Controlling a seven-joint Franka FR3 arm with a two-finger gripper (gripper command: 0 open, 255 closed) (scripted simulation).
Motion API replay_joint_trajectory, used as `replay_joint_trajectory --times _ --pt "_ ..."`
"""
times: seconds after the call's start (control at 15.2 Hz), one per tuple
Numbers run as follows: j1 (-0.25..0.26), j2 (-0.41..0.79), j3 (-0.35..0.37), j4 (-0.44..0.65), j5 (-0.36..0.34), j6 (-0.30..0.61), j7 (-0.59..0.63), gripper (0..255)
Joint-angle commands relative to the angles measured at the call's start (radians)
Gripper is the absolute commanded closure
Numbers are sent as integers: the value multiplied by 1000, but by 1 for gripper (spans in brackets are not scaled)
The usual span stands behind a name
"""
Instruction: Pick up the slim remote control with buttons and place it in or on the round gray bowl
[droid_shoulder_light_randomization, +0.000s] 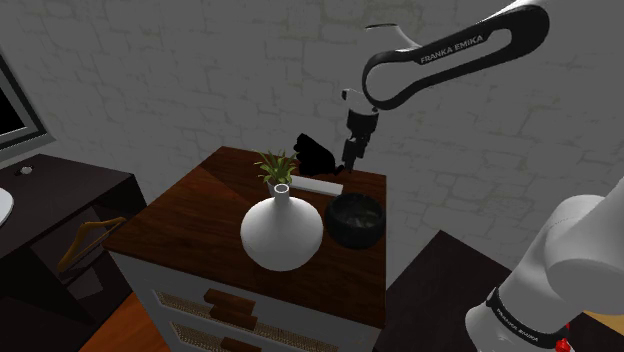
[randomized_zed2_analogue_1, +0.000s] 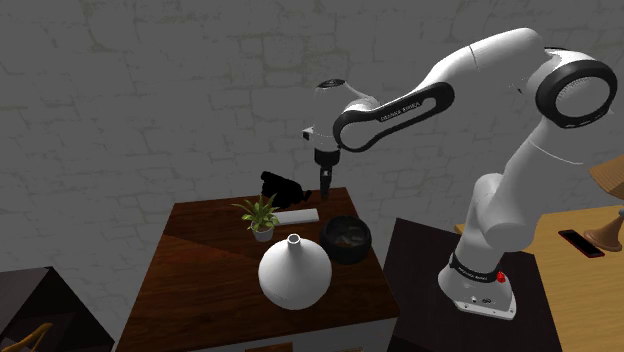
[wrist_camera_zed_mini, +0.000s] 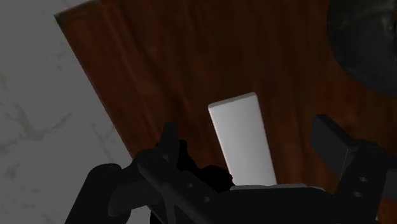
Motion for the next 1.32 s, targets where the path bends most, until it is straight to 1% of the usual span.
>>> replay_joint_trajectory --times 0.0,0.26,0.33,0.79,1.25 --pt "10 84 10 33 -4 43 -4 0" --pt "23 237 24 106 -18 104 -19 0" --pt "24 246 25 111 -19 107 -20 0" --pt "23 304 24 70 -25 205 -16 0" --pt "23 304 24 70 -25 205 -16 0"
